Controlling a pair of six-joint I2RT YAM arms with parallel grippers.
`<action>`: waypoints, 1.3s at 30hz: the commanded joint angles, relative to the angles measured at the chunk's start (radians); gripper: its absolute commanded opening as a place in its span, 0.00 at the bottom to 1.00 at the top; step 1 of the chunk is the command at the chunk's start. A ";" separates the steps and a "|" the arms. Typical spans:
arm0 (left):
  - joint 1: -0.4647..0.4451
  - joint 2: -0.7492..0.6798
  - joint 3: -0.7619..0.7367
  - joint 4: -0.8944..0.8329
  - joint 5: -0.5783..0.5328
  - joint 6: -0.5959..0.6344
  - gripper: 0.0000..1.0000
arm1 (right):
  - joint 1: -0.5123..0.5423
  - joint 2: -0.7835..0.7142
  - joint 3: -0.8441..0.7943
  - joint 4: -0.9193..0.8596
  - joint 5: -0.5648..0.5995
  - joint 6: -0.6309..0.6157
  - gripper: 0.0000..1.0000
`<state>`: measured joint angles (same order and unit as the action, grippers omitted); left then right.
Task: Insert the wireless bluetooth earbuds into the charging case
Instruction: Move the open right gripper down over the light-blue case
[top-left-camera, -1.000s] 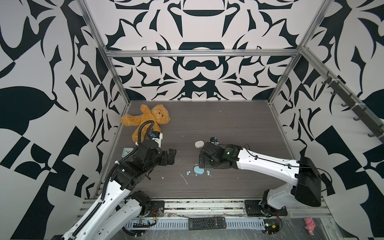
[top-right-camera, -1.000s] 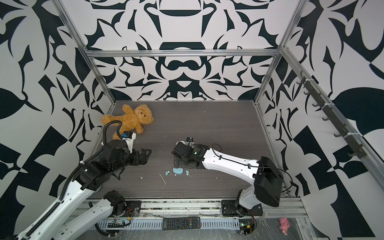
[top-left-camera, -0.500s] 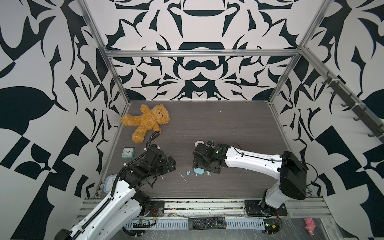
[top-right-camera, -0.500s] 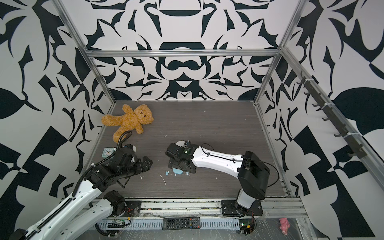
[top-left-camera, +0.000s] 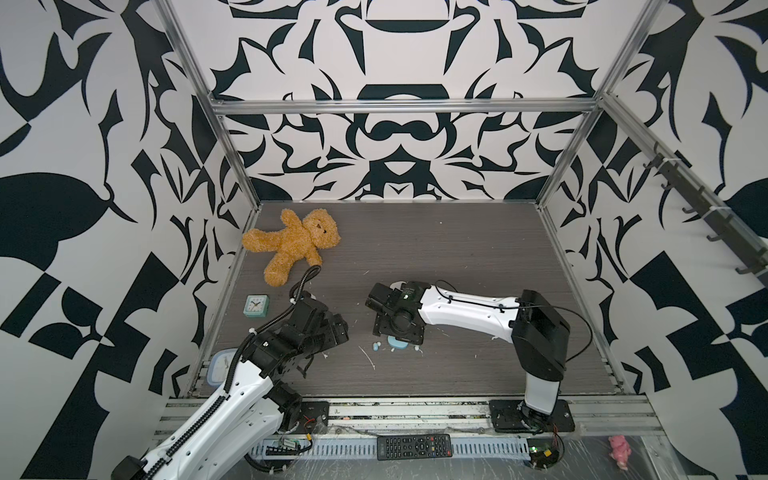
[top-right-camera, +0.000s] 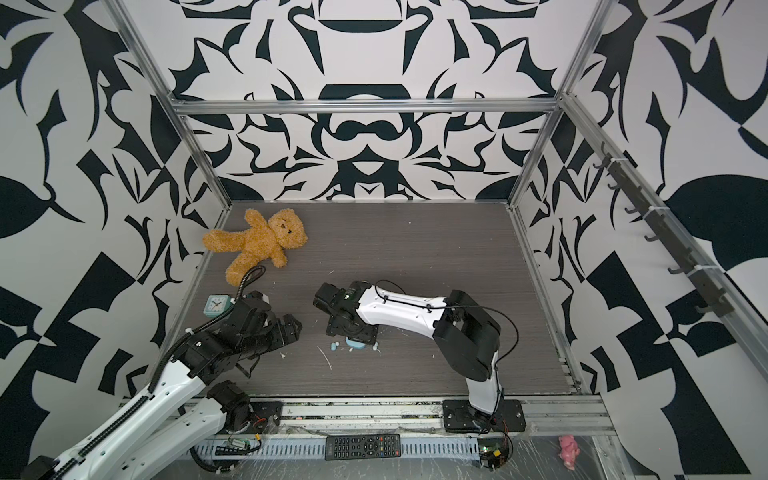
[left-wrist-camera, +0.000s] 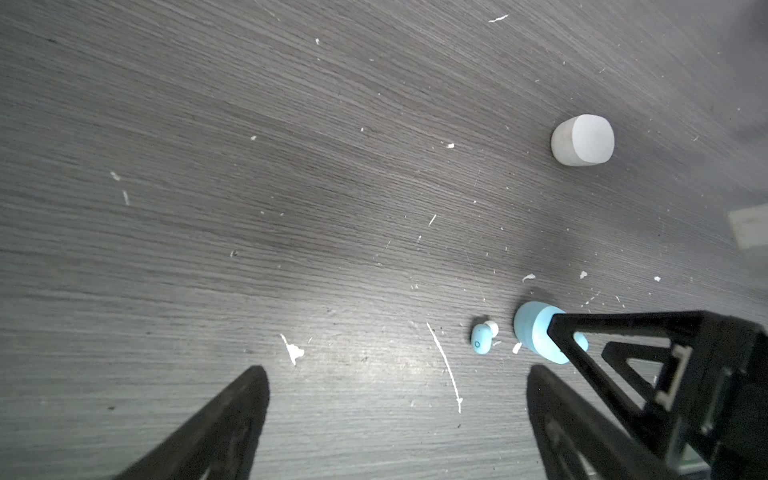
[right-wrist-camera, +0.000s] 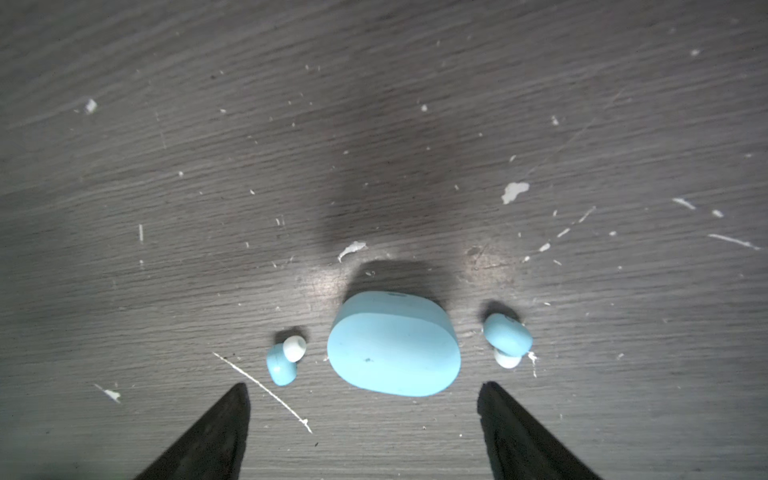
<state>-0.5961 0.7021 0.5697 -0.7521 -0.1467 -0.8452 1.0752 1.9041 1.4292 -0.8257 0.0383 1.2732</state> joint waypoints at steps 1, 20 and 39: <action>-0.002 -0.001 -0.008 -0.011 -0.022 -0.015 0.99 | 0.006 0.031 0.055 -0.078 -0.017 -0.018 0.88; -0.002 0.018 -0.011 0.012 -0.011 0.003 0.99 | 0.004 0.086 0.090 -0.108 -0.005 -0.041 0.76; -0.003 0.022 -0.015 0.019 -0.004 0.010 0.99 | 0.003 0.099 0.077 -0.092 -0.009 -0.046 0.70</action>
<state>-0.5961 0.7238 0.5694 -0.7269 -0.1520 -0.8368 1.0752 2.0113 1.4906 -0.8989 0.0185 1.2278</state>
